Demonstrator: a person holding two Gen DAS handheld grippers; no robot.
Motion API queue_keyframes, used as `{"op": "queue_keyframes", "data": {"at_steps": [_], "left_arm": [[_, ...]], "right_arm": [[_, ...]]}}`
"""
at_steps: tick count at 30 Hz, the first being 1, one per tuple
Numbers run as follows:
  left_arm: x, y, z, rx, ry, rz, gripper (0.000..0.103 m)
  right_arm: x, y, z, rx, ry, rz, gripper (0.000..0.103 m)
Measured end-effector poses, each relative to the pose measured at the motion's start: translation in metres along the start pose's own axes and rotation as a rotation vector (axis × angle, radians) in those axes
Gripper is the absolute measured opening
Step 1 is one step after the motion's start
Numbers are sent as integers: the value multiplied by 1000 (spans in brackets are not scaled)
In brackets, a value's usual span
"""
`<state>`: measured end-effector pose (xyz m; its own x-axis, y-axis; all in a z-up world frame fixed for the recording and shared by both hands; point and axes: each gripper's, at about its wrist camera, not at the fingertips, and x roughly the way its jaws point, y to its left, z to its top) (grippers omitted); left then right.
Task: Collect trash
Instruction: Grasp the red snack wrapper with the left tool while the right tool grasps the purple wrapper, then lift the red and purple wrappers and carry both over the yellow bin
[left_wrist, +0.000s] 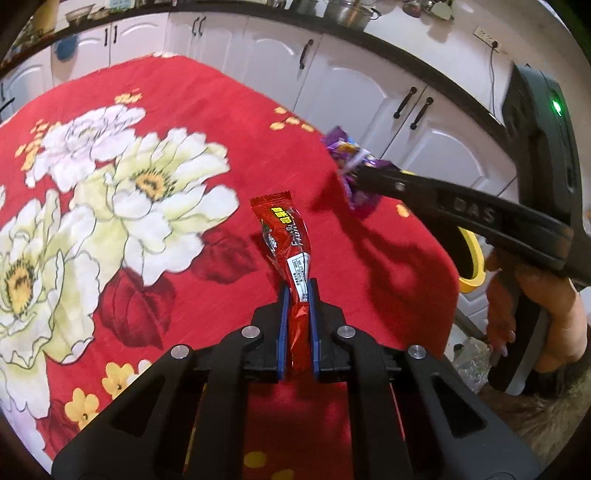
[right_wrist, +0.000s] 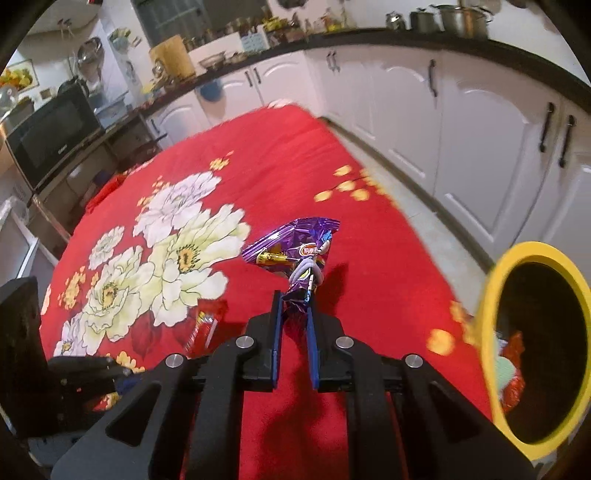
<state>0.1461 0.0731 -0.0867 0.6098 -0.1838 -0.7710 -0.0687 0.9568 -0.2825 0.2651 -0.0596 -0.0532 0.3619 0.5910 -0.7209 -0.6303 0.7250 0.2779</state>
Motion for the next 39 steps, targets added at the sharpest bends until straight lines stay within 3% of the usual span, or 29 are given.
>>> {"op": "queue_keyframes", "data": {"at_steps": [14,39], "left_arm": [[-14,-54,20,94,-55,-28,5],[4,-149,50,239,-85,-118,5]], "right_arm": [[-86,-49,-26,71,-138,-76,11],[-173,-118,-64,197,-273,-195,11]]}}
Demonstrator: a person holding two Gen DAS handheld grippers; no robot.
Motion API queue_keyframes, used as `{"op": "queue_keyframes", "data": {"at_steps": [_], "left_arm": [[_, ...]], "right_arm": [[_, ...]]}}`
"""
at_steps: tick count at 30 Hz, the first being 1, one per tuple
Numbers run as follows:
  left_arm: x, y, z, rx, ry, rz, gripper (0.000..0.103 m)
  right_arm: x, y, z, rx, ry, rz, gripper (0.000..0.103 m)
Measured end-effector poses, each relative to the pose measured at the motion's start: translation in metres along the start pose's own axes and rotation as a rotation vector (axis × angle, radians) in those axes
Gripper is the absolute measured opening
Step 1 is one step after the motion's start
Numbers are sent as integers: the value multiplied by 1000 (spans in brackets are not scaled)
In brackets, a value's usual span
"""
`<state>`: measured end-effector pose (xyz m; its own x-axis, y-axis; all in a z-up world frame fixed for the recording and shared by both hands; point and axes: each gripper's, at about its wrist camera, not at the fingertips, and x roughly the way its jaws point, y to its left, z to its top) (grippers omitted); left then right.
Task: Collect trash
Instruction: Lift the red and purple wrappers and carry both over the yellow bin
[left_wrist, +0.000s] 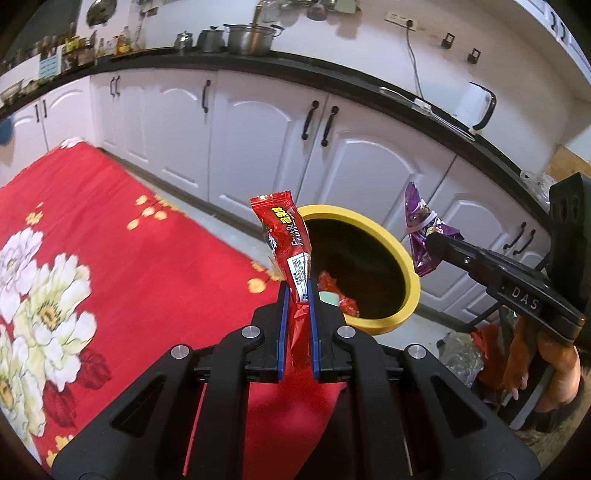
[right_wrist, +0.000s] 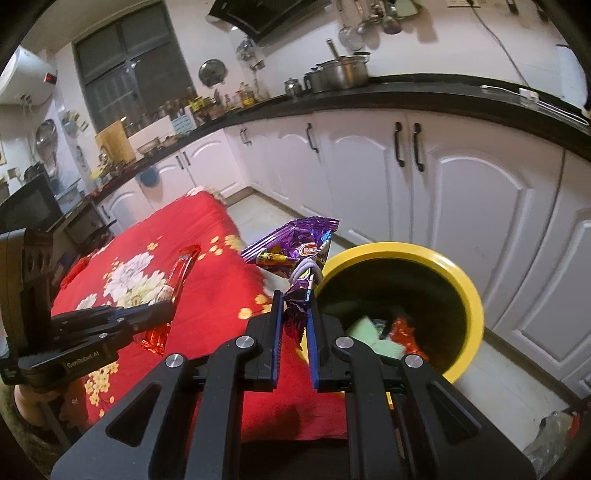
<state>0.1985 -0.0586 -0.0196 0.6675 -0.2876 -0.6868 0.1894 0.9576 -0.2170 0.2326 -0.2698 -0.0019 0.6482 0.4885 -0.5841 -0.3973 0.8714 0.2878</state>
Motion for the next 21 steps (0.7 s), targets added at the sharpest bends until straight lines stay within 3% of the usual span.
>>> {"op": "queue_keyframes", "data": {"at_steps": [21], "left_arm": [[41,-58,35,93,-25,-76,5]], "right_arm": [[-32,-58,-8,92,-86,-151,11]]}}
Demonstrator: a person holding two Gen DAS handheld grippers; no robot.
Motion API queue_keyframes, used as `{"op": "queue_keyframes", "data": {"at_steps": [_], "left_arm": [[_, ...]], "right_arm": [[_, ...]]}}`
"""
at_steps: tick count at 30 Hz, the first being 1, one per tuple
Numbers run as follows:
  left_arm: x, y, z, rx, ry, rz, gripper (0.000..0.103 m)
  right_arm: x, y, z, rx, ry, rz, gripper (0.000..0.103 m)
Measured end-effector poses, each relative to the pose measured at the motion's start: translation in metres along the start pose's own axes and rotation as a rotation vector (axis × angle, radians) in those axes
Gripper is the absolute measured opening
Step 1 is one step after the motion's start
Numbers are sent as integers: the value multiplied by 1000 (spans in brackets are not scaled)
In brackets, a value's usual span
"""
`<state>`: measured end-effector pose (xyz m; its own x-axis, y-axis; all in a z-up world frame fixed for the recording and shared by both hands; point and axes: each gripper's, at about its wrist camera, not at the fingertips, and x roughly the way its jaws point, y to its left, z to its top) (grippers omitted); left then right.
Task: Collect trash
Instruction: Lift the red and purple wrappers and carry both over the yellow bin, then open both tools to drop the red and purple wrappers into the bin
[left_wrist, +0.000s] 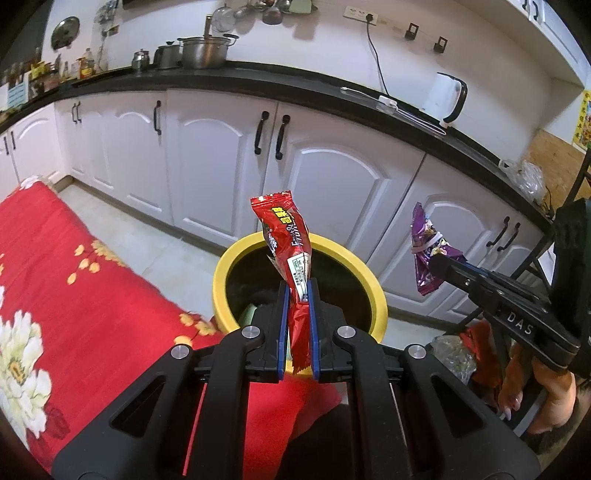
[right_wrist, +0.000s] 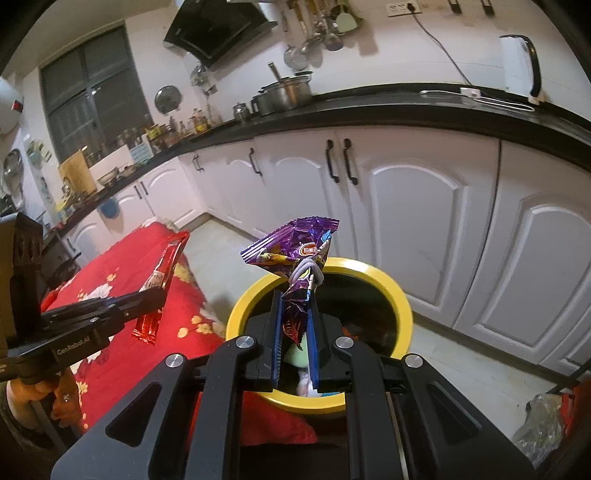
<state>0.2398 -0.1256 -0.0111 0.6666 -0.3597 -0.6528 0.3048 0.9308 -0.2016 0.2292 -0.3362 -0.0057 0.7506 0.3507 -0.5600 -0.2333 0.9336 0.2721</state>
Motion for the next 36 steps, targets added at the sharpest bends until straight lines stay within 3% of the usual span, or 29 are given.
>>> {"op": "queue_keyframes", "data": {"at_steps": [11,36], "left_arm": [[34,-8,9,10,8,-18,5],[107,26,7,-38,123,-15,5]], "right_arm": [[4,-18,-7,34,7,-38,11],[87,-9,-30,-14,201,-41,12]]}}
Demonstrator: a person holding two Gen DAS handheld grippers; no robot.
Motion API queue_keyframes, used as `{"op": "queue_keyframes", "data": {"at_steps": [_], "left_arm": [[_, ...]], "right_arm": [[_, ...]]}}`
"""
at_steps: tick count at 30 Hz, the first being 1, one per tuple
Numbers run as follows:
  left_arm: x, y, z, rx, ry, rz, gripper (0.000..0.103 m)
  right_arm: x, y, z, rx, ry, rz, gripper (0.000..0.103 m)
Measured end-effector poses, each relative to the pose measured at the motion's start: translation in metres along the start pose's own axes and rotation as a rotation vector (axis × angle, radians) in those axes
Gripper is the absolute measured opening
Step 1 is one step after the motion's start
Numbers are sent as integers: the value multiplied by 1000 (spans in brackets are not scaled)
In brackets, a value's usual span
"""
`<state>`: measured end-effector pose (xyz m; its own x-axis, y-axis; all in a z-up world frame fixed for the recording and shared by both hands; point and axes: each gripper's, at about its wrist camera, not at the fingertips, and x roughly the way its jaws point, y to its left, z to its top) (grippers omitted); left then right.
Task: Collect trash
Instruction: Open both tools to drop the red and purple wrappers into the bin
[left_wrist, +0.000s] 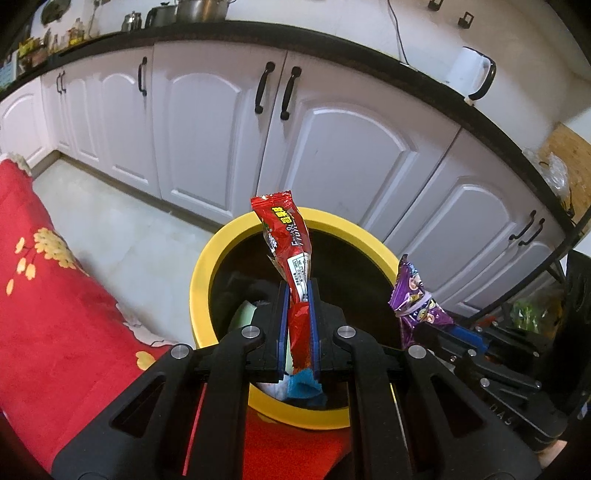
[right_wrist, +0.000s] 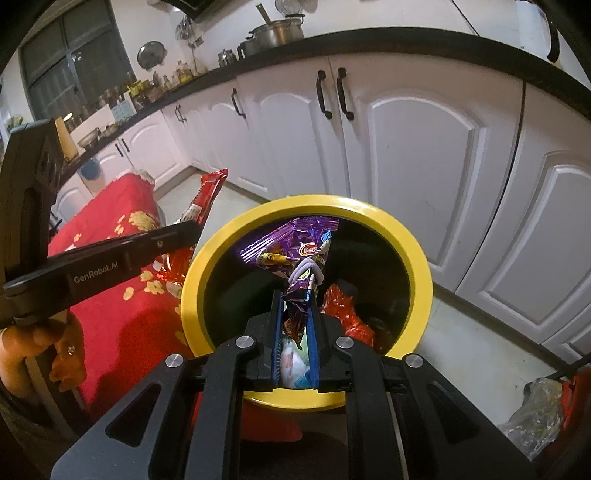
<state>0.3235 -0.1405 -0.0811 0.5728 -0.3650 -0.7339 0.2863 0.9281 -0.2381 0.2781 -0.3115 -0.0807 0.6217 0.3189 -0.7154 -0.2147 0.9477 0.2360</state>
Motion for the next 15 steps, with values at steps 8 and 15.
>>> {"op": "queue_keyframes", "data": {"at_steps": [8,15], "left_arm": [[12,6,-5,-15,34,3,5],[19,10,-5,-26,67,3,7]], "right_arm": [[16,1,-1,-10,33,-12,13],[24,-3,-3,-5,48,-18,13]]}}
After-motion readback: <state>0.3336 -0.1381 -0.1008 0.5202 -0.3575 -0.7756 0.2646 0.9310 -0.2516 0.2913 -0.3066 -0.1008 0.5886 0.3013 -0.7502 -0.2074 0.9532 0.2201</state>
